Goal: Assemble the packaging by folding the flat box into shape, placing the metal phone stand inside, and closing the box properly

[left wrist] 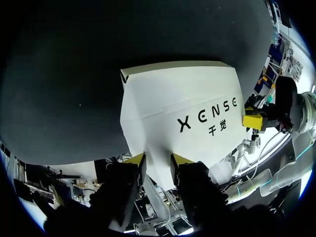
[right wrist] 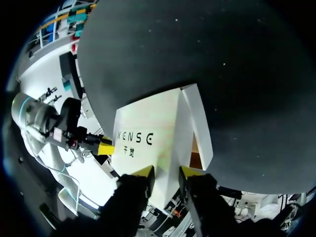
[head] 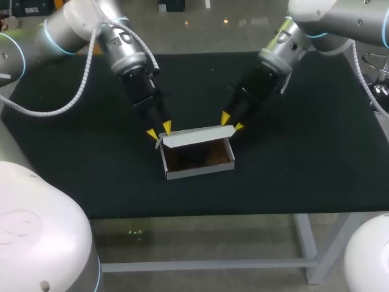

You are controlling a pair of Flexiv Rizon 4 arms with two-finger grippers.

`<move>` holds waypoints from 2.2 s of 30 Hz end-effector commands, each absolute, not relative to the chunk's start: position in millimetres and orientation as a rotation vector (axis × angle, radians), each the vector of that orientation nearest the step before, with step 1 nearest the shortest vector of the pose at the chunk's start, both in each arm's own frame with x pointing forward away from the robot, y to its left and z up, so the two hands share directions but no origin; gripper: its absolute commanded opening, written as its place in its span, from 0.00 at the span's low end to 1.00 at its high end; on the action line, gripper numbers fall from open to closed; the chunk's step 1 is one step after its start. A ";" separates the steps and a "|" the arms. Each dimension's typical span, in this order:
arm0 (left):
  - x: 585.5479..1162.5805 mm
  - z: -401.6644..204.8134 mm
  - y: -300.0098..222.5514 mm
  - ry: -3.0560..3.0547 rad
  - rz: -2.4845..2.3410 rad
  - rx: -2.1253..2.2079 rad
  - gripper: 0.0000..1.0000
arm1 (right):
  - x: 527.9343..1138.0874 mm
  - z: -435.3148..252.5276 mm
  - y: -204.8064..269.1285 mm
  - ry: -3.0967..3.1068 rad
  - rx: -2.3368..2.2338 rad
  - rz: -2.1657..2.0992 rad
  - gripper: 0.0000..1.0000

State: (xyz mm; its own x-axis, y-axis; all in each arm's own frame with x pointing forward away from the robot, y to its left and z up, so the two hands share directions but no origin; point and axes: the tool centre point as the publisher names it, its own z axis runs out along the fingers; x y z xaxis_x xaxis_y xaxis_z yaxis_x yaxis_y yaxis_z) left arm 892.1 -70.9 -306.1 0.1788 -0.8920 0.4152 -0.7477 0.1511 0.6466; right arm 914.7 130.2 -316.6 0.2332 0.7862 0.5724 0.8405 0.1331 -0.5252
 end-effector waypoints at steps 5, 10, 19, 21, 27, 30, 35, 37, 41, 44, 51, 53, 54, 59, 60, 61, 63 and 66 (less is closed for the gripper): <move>892.5 -299.4 -75.9 -1.617 -0.231 1.625 0.34 | 914.3 -312.6 137.4 -1.578 -1.631 -0.059 0.36; 895.1 -297.8 -76.4 -1.620 -0.241 1.623 0.34 | 915.8 -307.5 138.1 -1.590 -1.643 -0.045 0.35; 898.5 -300.4 -77.3 -1.586 -0.241 1.608 0.31 | 915.8 -307.5 140.1 -1.591 -1.652 -0.026 0.35; 898.3 -300.7 -78.4 -1.583 -0.242 1.604 0.31 | 915.7 -309.1 139.9 -1.585 -1.651 -0.026 0.35; 897.4 -303.1 -81.2 -1.533 -0.233 1.583 0.31 | 914.4 -313.3 139.3 -1.563 -1.649 -0.036 0.36; 897.4 -305.3 -82.8 -1.501 -0.228 1.571 0.31 | 913.7 -314.7 139.4 -1.554 -1.649 -0.041 0.36; 898.4 -308.6 -83.4 -1.448 -0.216 1.583 0.31 | 912.7 -316.0 139.9 -1.545 -1.658 -0.052 0.36; 898.7 -309.4 -82.5 -1.432 -0.211 1.592 0.31 | 912.2 -316.1 140.1 -1.540 -1.670 -0.062 0.36; 898.6 -308.9 -80.3 -1.393 -0.190 1.658 0.30 | 911.3 -315.8 140.1 -1.536 -1.679 -0.075 0.36; 897.8 -307.2 -79.3 -1.382 -0.171 1.670 0.31 | 910.8 -315.8 140.1 -1.530 -1.690 -0.085 0.36; 894.3 -304.9 -73.9 -1.383 -0.191 1.688 0.33 | 909.5 -316.0 138.3 -1.524 -1.699 -0.095 0.36; 893.1 -304.5 -71.4 -1.378 -0.196 1.698 0.33 | 909.3 -316.1 137.4 -1.521 -1.701 -0.096 0.36; 892.4 -304.7 -70.1 -1.378 -0.198 1.699 0.34 | 909.2 -316.3 137.0 -1.520 -1.702 -0.097 0.36; 889.2 -306.7 -64.6 -1.368 -0.200 1.702 0.38 | 909.4 -317.9 135.1 -1.513 -1.704 -0.100 0.35; 888.5 -306.9 -63.4 -1.365 -0.199 1.701 0.38 | 909.5 -318.2 134.9 -1.511 -1.704 -0.100 0.35; 887.9 -307.0 -62.3 -1.364 -0.197 1.698 0.38 | 909.6 -318.6 134.8 -1.510 -1.705 -0.099 0.35; 886.8 -306.8 -60.0 -1.363 -0.198 1.700 0.39 | 909.8 -319.0 134.3 -1.507 -1.706 -0.099 0.35; 885.7 -305.8 -58.0 -1.366 -0.194 1.701 0.40 | 910.1 -319.0 133.7 -1.505 -1.708 -0.099 0.35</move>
